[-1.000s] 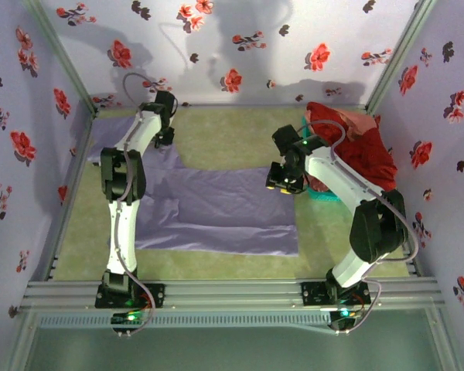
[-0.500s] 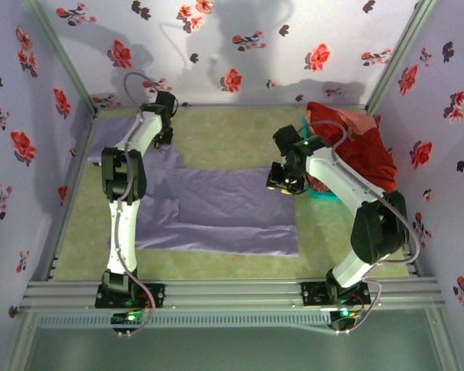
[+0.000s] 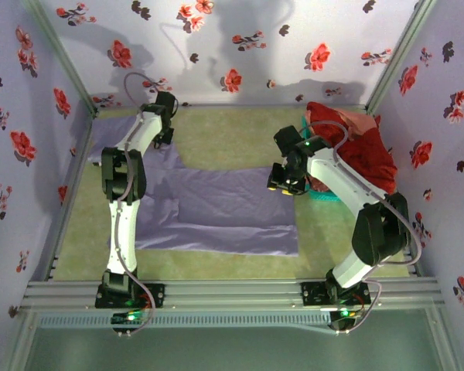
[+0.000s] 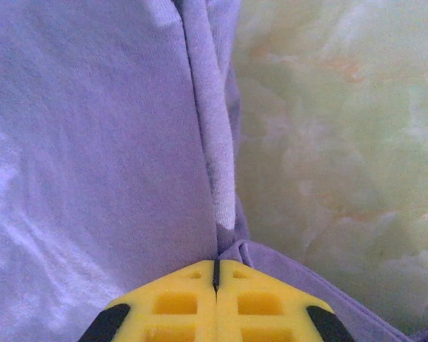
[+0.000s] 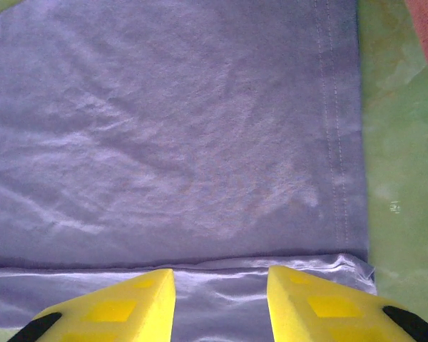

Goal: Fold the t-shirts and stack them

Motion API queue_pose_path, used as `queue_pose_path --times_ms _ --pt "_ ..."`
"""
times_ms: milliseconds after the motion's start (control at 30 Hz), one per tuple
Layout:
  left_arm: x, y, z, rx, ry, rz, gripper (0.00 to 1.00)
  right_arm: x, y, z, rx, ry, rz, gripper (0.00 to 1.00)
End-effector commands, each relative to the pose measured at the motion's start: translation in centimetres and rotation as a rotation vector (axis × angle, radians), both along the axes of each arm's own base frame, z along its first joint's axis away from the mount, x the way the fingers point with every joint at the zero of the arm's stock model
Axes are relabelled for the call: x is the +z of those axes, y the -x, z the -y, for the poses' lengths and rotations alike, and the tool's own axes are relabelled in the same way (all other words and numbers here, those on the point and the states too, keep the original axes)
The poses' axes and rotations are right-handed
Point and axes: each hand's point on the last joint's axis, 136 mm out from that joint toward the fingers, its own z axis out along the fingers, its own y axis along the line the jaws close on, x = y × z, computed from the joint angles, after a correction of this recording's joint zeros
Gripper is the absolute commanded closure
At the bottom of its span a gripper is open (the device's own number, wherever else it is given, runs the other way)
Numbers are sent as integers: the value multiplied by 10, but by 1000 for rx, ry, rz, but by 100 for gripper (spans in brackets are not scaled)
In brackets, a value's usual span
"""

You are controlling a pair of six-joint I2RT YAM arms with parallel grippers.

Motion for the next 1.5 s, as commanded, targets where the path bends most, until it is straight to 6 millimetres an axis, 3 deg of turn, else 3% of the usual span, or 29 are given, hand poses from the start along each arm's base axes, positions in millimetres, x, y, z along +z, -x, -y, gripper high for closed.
queue_pose_path --times_ms 0,567,733,967,1267,1467 --pt "35 7 1 4 5 61 100 3 1 7 -5 20 8 60" --pt "68 53 -6 70 58 96 100 4 -5 1 9 -1 19 60" --pt "72 77 0 118 151 87 100 1 -12 3 15 24 27 59" --pt "73 106 0 151 203 72 100 -8 -62 25 -44 247 104 59" --pt "80 123 -5 160 225 79 100 -30 -126 11 -92 304 187 58" --pt "83 132 -11 171 240 81 100 -60 -151 3 -120 307 178 57"
